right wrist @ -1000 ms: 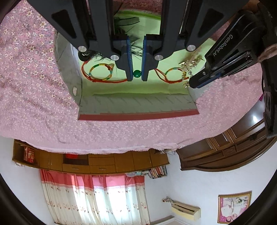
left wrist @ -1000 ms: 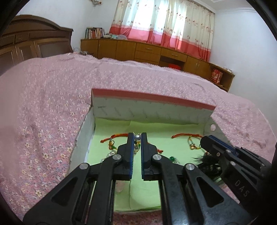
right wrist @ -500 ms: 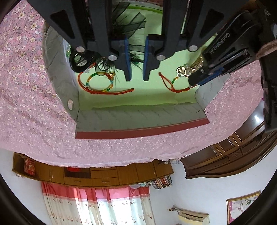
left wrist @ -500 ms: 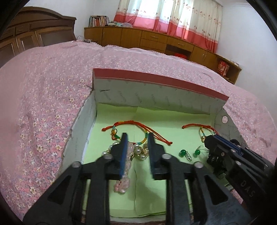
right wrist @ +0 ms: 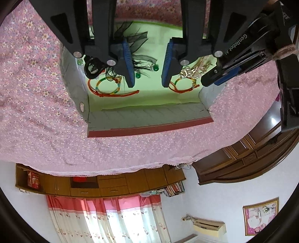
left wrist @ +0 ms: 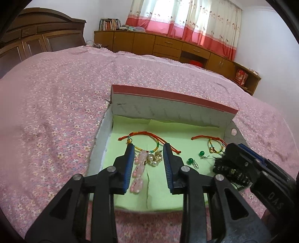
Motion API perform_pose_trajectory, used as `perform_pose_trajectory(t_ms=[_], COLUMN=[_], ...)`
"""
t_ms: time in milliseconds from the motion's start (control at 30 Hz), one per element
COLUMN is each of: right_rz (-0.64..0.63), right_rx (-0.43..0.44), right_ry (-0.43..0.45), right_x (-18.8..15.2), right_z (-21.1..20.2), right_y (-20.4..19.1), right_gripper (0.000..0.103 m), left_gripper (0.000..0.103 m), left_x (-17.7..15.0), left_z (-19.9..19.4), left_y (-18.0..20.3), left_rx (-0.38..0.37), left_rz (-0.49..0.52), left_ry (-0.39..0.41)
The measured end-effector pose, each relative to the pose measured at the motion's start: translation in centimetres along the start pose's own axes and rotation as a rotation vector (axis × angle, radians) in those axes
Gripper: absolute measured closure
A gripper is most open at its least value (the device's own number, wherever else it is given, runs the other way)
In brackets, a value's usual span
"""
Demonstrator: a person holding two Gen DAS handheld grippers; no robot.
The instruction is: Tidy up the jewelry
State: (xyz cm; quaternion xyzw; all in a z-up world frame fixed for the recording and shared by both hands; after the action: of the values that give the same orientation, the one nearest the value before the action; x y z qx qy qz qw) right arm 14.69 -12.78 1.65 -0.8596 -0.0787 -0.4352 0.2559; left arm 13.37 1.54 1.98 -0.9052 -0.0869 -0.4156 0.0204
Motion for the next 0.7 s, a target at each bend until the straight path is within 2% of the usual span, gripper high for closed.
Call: perform_pose_trajectory(t_ms=[133,400,533,700], right_rz=[-0.004,-0.032,-0.04,-0.052], right_rx=[0.012,0.021,0.015,0.004], right_ry=[0.014,0.049,0.058,0.079], right_x=[0.0,-0.3,-1.0,-2.1], right_z=[-1.4,-5.0,-6.7,-8.8], right_y=[-0.8,-2.9,-3.5,-4.0], right_gripper=[0.065,0.049,0.046,0.036], left_gripper=[0.079,0.077,0.074,0.07], left_x=[-0.1,-0.9,-1.5,-2.3], left_z=[-1.3,-4.2,-5.5,-7.1], left_y=[-0.4,-1.1,-1.2,-1.5], left_rx=[0.0,0.017,0.029,0.037], left_rz=[-0.007,-0.001,0.012,0.023], left_ry=[0.005,0.017,0.029,0.047])
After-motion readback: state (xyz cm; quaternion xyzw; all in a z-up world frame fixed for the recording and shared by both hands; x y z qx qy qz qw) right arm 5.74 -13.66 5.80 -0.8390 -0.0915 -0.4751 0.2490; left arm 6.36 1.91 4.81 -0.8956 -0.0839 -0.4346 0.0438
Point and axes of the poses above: each gripper's, at about its wrist camera, not at the fingertips, and z roughly the way its jaws point, y to its right, x to its top, the point moved 1 cm from there along z, roughly the way its jaws point, and after that the axes turned 13 degrees about x, right-handed, at the moved point
